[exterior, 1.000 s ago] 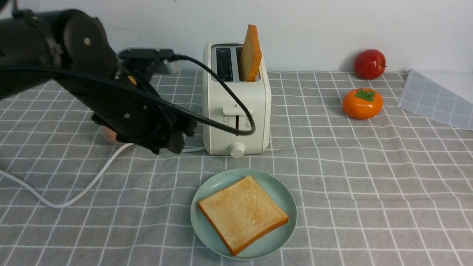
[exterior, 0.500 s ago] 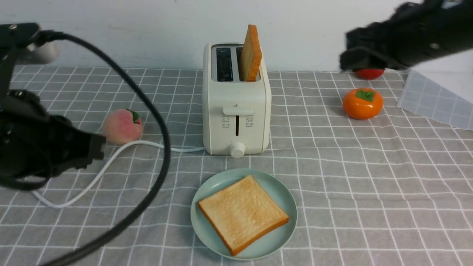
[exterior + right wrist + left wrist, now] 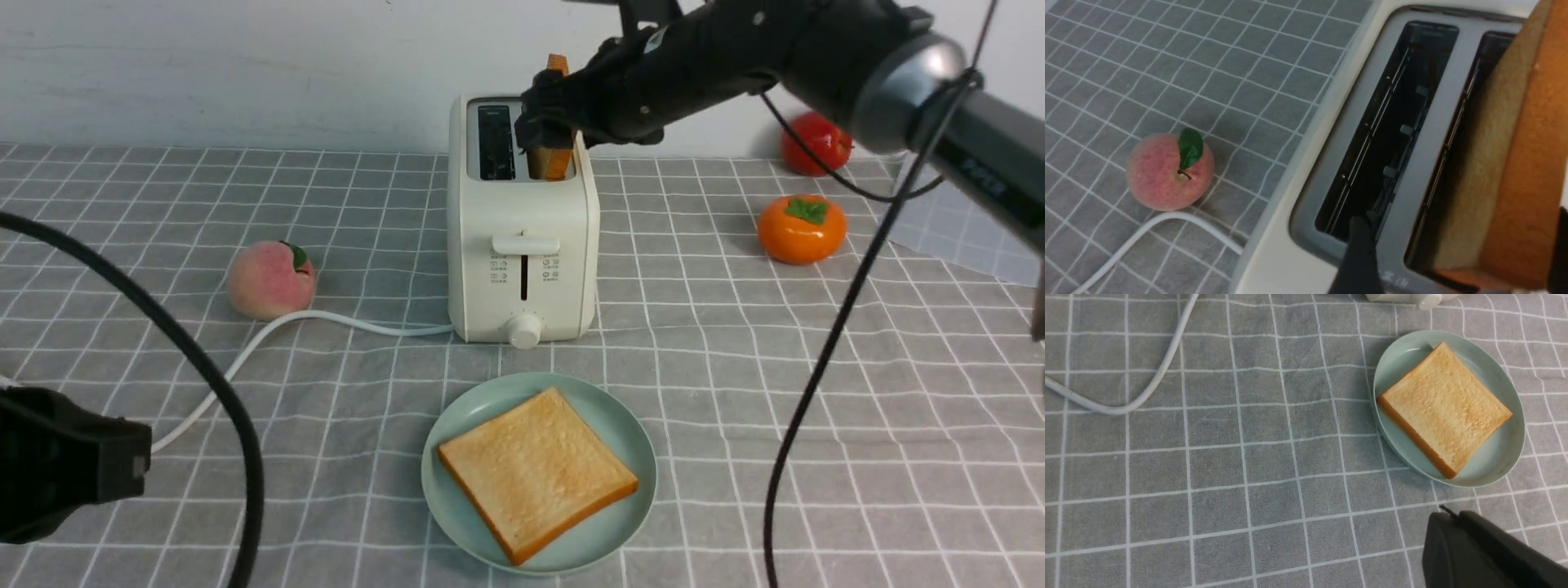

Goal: Take toasted bread from bread machine on grey coffee table place on plate.
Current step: 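Grasp the toast slice in the toaster and pull it up out of the slot with the right gripper, then place the held slice of bread on top of the slice on the plate with the right gripper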

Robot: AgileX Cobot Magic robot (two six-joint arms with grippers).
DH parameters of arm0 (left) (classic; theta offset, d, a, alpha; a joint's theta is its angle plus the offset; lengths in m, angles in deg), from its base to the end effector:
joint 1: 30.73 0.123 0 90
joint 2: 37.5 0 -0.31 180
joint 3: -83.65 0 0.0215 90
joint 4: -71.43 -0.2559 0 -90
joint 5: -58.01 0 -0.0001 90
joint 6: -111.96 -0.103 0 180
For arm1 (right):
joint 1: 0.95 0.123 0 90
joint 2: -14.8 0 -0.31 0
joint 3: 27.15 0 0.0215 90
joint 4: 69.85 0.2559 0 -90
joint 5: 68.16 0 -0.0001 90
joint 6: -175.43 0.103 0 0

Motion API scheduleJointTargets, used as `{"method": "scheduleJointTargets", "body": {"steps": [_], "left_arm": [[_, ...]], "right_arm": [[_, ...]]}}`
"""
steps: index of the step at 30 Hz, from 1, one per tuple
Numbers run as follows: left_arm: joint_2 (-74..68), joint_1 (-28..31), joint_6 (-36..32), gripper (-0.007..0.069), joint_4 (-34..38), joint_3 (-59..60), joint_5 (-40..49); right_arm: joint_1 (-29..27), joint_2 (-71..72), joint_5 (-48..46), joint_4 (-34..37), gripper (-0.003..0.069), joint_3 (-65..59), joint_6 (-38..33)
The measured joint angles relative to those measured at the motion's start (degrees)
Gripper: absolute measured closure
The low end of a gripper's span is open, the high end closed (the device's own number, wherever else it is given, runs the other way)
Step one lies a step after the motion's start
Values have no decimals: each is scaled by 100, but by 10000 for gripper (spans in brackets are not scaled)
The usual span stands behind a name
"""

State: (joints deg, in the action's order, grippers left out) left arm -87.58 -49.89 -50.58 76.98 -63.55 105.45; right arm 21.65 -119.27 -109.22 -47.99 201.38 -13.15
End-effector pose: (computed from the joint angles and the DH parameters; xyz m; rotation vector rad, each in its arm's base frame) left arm 0.1211 -0.0499 0.3474 -0.0033 2.3107 -0.4476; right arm 0.4993 0.2352 0.3304 -0.4183 2.1696 0.5725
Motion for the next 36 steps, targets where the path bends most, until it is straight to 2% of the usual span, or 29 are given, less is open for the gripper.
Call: {"method": "scheduleJointTargets", "body": {"steps": [1,3,4,5,6,11,14,21,27,29,31,34,36], "left_arm": [[18,0,0,638,0,0,3],[108,0,0,638,0,0,18],[107,0,0,638,0,0,20],[120,0,0,638,-12,0,31],[120,0,0,638,-21,0,46],[120,0,0,638,-42,0,135],[120,0,0,638,-98,0,176],[120,0,-13,638,-179,0,176],[120,0,-19,638,-191,0,194],[120,0,-37,638,-191,0,241],[120,0,-43,638,-191,0,330],[120,0,-58,638,-197,0,427],[120,0,-124,638,-215,0,538]], "right_arm": [[0,-60,12,0,162,28,15],[0,-129,53,-45,454,93,30],[0,-129,53,-45,454,93,30],[0,-52,43,-143,561,93,30],[0,47,-17,-256,577,93,30],[0,1073,-672,-1019,561,93,95],[-5,2103,-1538,-1440,561,153,187],[-5,3590,-3025,-1318,561,-11,137],[-5,4487,-3137,-310,561,-1955,-211],[-5,4580,-3058,302,561,-3061,-489],[-5,4488,-2574,936,561,-4114,-840],[-5,4290,-1953,1489,561,-4804,-1158],[-5,3931,-1156,2222,561,-5398,-1539]]}}
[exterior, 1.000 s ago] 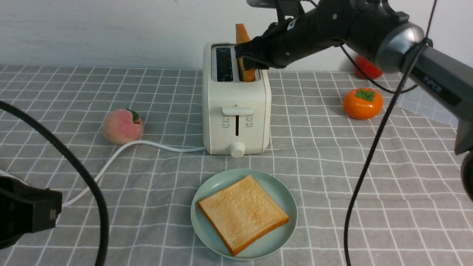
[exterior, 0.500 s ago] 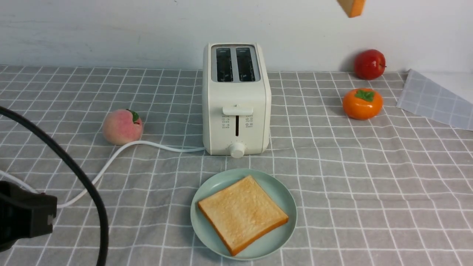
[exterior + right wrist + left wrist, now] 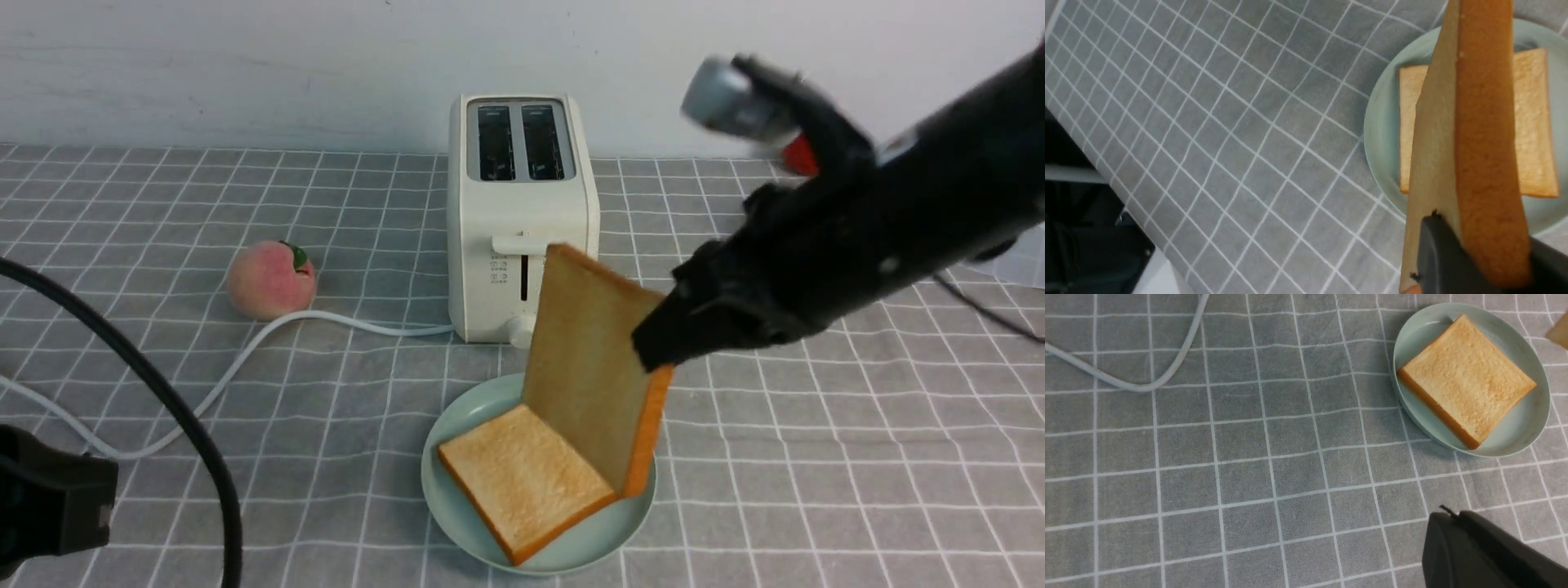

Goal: Take toasted bread from bread machine on grey coffee table place on plate.
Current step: 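Place the held slice of bread on top of the slice on the plate with the right gripper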

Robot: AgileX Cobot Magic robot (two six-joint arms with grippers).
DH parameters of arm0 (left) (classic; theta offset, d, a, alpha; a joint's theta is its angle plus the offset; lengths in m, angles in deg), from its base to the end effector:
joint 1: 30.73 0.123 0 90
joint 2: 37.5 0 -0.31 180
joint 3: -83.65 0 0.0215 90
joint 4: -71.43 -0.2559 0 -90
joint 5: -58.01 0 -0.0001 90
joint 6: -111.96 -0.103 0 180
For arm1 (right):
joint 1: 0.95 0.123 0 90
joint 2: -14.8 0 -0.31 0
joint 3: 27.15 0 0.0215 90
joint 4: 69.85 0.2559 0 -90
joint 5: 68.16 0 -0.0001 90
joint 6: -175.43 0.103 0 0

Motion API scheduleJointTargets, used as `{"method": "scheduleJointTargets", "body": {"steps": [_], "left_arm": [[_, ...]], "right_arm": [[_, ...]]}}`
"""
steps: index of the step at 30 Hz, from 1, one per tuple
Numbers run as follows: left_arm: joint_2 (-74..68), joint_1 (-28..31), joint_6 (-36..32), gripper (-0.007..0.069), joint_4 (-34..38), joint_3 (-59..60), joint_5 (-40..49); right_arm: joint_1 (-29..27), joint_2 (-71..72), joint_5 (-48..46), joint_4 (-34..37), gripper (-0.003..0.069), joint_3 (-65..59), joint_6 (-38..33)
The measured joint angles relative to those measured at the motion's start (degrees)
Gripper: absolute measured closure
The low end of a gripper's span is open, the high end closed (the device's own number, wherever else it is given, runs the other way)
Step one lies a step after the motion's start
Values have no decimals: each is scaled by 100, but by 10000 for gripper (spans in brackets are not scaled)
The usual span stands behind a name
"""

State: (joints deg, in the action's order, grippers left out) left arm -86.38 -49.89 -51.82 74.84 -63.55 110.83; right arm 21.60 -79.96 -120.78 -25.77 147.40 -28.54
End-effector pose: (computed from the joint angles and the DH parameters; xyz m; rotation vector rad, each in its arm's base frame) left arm 0.1114 -0.0439 0.3427 0.0419 2.3766 -0.3736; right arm 0.2852 0.1801 0.3388 -0.5987 2.4522 0.9411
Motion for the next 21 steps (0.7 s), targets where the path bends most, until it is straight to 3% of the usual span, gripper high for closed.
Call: {"method": "scheduleJointTargets", "body": {"steps": [5,9,17,21], "left_arm": [[0,0,-63,638,-18,0,104],[0,0,-68,638,-24,0,147],[0,0,-81,638,-24,0,158],[0,0,-88,638,-24,0,158]], "right_arm": [[0,-817,687,1231,561,-268,-752],[0,-1358,936,1768,561,-270,-1156],[0,-1745,979,1759,561,-274,-1172],[0,-1745,940,1326,475,-274,-724]]}}
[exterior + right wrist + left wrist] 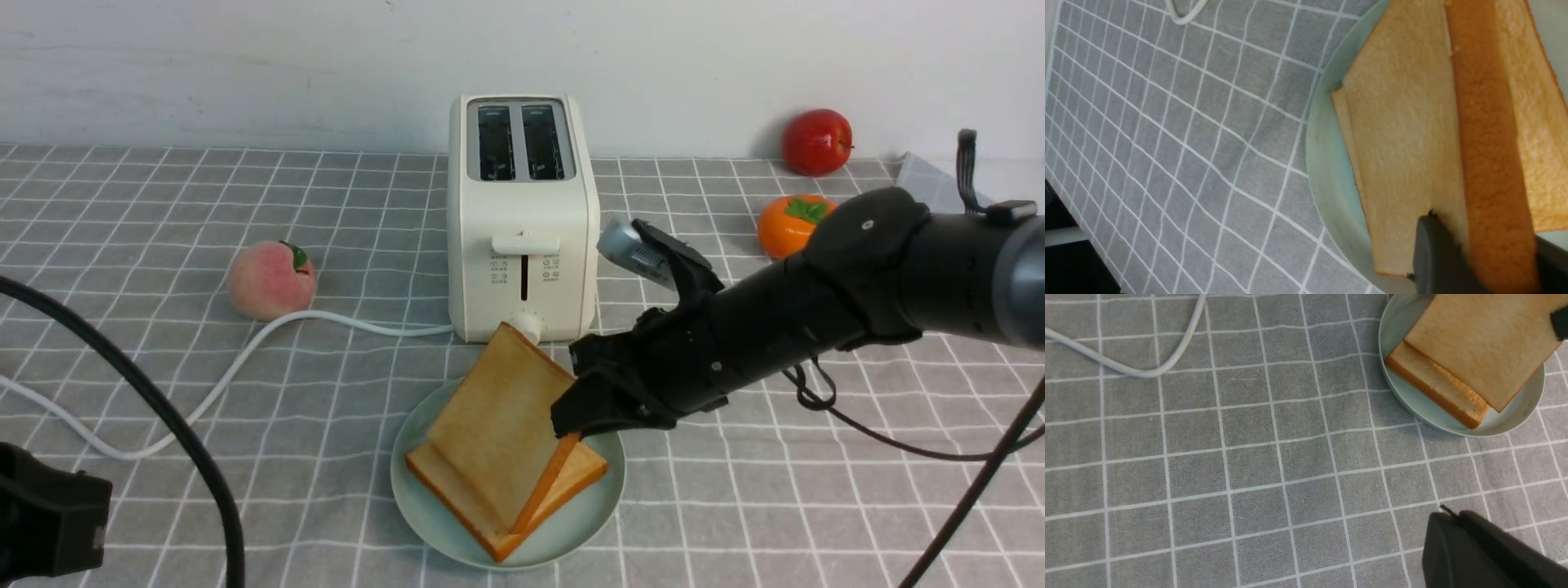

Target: Take toasted bread from bread machine on grey coffee table place on plate.

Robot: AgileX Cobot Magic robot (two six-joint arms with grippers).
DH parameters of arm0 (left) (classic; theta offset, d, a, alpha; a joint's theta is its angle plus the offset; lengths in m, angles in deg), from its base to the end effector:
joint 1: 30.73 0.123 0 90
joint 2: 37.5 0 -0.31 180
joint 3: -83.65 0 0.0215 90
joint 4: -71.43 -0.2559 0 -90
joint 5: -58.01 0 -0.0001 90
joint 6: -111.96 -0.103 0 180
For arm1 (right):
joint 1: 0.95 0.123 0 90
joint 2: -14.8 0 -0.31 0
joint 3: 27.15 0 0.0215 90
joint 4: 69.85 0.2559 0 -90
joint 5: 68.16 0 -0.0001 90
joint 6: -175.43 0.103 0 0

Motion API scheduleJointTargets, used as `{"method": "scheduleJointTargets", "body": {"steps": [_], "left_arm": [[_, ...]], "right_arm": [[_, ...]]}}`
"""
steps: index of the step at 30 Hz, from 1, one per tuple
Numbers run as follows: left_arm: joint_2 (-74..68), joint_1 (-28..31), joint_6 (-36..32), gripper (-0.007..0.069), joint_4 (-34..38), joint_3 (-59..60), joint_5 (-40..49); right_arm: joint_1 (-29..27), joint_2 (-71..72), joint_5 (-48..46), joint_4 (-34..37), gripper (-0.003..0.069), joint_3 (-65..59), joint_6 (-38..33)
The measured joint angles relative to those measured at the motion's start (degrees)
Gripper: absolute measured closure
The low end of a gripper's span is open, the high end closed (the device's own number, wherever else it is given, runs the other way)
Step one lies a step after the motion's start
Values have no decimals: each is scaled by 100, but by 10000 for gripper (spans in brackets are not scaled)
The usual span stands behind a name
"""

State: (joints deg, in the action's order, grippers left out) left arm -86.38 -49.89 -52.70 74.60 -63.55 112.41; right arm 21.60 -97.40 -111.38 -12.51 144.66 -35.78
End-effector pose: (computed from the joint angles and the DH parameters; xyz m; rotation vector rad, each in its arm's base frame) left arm 0.1095 -0.0430 0.3407 0.0632 2.4018 -0.3538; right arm 0.3412 0.2061 0.2283 -0.3607 2.6097 1.0455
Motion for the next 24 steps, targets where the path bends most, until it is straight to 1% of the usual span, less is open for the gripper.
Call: {"method": "scheduleJointTargets", "body": {"steps": [1,2,3,5,6,7,8,9,10,11,12,14,17,18,19,20,21,22,24], "left_arm": [[0,0,0,638,0,0,0],[0,0,0,638,0,0,0],[0,0,0,638,0,0,0],[0,0,0,638,0,0,7],[0,0,0,638,0,0,7],[0,0,0,638,0,0,9],[0,0,0,638,0,0,9],[0,0,0,638,0,0,9],[0,0,0,638,0,0,9],[0,0,0,638,0,0,9],[0,0,0,638,0,0,-4],[0,0,0,638,0,0,-21],[0,0,0,638,0,0,-75],[0,0,0,638,0,0,-75],[0,0,0,638,0,0,-112],[0,0,0,638,0,0,-140],[0,0,0,638,0,0,-167],[0,0,0,638,0,0,-202],[0,0,9,638,0,0,-313]], "right_arm": [[0,0,-6,-37,467,0,20],[0,21,-53,-355,381,0,165],[0,21,-54,-400,381,0,182],[0,197,-124,-1017,237,0,330],[0,246,-138,-1123,215,0,347],[0,492,-202,-1492,148,0,369],[0,733,-277,-1820,103,0,388],[0,912,-332,-2105,78,0,429],[0,960,-332,-2105,78,0,429],[0,1547,-432,-2738,64,0,732],[0,1725,-453,-2978,67,0,854],[0,2290,-485,-3538,109,0,1265],[0,3225,-582,-4449,225,0,2128],[0,3362,-590,-4512,236,0,2194],[0,3836,-663,-5015,335,0,2726],[0,4239,-722,-5368,419,-7,3121],[0,4508,-740,-5594,478,-35,3365],[0,4847,-726,-5812,552,-92,3596],[0,5403,-678,-6228,630,-309,4025]]}}
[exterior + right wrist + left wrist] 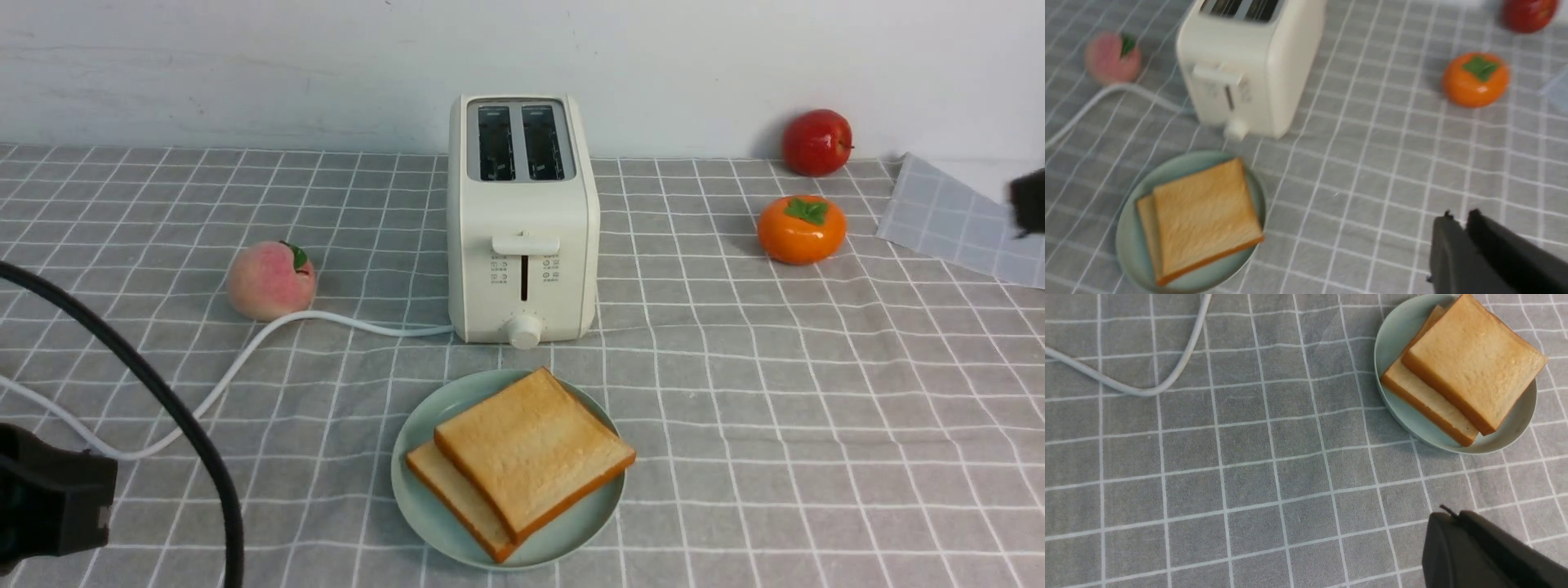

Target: Take toasted bread from bread machine on grey coffee table place on plate.

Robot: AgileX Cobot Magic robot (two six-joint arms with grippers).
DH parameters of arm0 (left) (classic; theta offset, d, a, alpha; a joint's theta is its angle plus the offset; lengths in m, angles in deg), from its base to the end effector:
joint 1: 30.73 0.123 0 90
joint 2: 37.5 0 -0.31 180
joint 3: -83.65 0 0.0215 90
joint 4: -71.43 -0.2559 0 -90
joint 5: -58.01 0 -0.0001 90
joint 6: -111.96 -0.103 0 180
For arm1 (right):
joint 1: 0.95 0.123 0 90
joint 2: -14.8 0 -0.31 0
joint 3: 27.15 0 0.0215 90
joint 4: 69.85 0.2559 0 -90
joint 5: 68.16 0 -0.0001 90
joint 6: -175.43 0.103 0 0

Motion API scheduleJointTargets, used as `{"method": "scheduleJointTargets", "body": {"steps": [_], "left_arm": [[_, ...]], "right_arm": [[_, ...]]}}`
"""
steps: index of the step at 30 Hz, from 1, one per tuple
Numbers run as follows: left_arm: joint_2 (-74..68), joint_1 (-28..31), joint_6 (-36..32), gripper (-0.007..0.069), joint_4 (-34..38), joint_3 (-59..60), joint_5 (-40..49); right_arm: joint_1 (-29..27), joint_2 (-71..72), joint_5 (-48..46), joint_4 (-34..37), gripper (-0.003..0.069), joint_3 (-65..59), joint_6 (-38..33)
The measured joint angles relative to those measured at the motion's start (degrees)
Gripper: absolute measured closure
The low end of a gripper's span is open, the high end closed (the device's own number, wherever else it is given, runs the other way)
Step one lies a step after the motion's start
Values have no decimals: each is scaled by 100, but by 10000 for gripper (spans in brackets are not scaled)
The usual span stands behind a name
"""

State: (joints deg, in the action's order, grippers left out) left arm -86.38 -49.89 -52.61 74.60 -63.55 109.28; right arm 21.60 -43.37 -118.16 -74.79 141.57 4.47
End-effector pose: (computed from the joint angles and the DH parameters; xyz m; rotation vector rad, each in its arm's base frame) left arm 0.1133 -0.0441 0.3447 0.0578 2.3475 -0.3692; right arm 0.1486 0.0544 0.4459 -0.2634 2.0735 0.2331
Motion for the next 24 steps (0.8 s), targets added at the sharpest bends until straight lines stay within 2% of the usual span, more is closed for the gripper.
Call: {"method": "scheduleJointTargets", "body": {"steps": [2,3,5,6,7,9,10,15,18,20,24], "left_arm": [[0,0,9,638,0,0,-131],[0,0,9,638,0,0,-220],[0,0,9,638,0,0,-288],[0,0,9,638,5,0,-378],[0,0,9,638,11,0,-386],[0,0,14,638,22,0,-451],[0,0,14,638,22,0,-451],[0,0,14,638,37,0,-469],[22,0,14,638,88,24,-532],[151,0,14,638,189,197,-717],[629,0,14,638,328,761,-1285]], "right_arm": [[0,700,190,-491,671,-471,474],[0,1138,381,-821,676,-849,743],[0,1580,573,-1046,676,-1288,1026],[0,2181,855,-1393,676,-1942,1477],[0,2257,855,-1393,676,-1942,1477],[0,3339,1451,-1935,675,-3205,2211],[0,3415,1553,-2026,675,-3286,2310],[0,5024,3128,-3478,671,-5040,3436],[0,5157,3593,-3859,664,-5358,3918],[0,5161,3869,-4102,659,-5487,4493],[0,5161,4008,-4560,657,-5496,4902]]}}
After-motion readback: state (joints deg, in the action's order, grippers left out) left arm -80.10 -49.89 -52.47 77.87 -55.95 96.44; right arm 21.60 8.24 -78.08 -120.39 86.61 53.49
